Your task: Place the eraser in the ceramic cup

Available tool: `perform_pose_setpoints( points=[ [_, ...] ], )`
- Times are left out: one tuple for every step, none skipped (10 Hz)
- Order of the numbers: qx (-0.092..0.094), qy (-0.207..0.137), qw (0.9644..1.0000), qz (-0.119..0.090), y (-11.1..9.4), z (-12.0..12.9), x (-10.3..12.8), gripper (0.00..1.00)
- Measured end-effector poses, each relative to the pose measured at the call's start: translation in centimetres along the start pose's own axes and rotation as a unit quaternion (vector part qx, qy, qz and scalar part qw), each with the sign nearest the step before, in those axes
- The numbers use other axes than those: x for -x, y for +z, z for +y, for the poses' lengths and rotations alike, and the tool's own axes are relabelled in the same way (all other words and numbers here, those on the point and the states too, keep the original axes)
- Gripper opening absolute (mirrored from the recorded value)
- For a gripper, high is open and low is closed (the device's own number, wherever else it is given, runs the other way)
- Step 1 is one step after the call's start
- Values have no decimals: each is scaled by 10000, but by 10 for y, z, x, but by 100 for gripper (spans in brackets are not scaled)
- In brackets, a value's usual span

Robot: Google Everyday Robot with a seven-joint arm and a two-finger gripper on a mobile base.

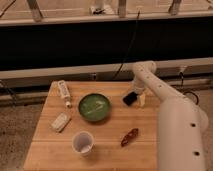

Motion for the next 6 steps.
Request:
perform_pose_setpoints(
  points=[
    [0, -35, 10000, -21, 1, -1, -1, 60],
    [0, -76, 10000, -41, 1, -1, -1, 51],
    [-9, -149, 9999, -54, 0, -1, -1, 41],
    [-12, -209, 9998, -69, 0, 0, -1, 29],
    [-26, -238, 9997, -96, 0, 1, -1, 20],
    [-7, -230, 9997, -111, -1, 3, -1, 10]
  ],
)
